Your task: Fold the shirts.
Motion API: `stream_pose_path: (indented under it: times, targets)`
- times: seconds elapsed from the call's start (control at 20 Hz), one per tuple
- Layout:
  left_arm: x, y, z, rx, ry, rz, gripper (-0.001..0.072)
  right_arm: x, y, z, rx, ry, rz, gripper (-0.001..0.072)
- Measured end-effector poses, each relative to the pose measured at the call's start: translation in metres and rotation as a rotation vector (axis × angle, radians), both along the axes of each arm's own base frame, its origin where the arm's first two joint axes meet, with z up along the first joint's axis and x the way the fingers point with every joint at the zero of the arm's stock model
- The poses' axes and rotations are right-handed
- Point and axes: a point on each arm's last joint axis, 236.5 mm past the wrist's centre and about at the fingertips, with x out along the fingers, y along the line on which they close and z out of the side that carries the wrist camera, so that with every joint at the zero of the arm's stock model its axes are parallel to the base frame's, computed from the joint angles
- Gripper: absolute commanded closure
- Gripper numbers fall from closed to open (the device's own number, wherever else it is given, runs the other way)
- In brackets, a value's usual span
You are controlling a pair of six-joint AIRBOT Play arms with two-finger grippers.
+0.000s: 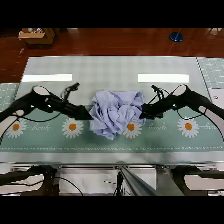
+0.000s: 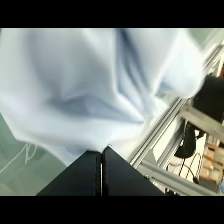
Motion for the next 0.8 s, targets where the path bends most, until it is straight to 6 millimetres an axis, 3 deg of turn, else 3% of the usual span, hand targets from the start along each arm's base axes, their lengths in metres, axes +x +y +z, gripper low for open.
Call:
stream_pose_path:
  times: [0.1,0.2,0.35,0.45,0.6,0.7,0.8]
  targets:
    - [0.029,0.015,0.046,-0.048,-0.111,0.053,0.0688,0.017,0.0,0.042,0.032,-0.104,0.006,0.0685]
    - [0.053,0.034,0.105,-0.082,-0.252,0.11,0.0688,0.043,-0.007,0.104,0.051,-0.279,-0.015,0.0685]
    - [0.067,0.062,0.207,-0.089,-0.502,0.18,0.0688,0.062,-0.023,0.221,0.055,-0.59,-0.041,0.0685]
    - [0.062,0.076,0.273,-0.073,-0.67,0.215,0.0688,0.063,-0.037,0.302,0.036,-0.805,-0.077,0.0686]
    - [0.043,0.093,0.358,-0.025,-0.895,0.282,0.0689,0.043,-0.063,0.396,-0.035,-1.047,-0.137,0.0686]
    - [0.027,0.102,0.397,0.033,-1.015,0.317,0.0688,0.024,-0.081,0.441,-0.112,-1.17,-0.175,0.0686]
    - [0.017,0.114,0.411,0.133,-1.073,0.345,0.0689,0.011,-0.1,0.459,-0.22,-1.23,-0.194,0.0686]
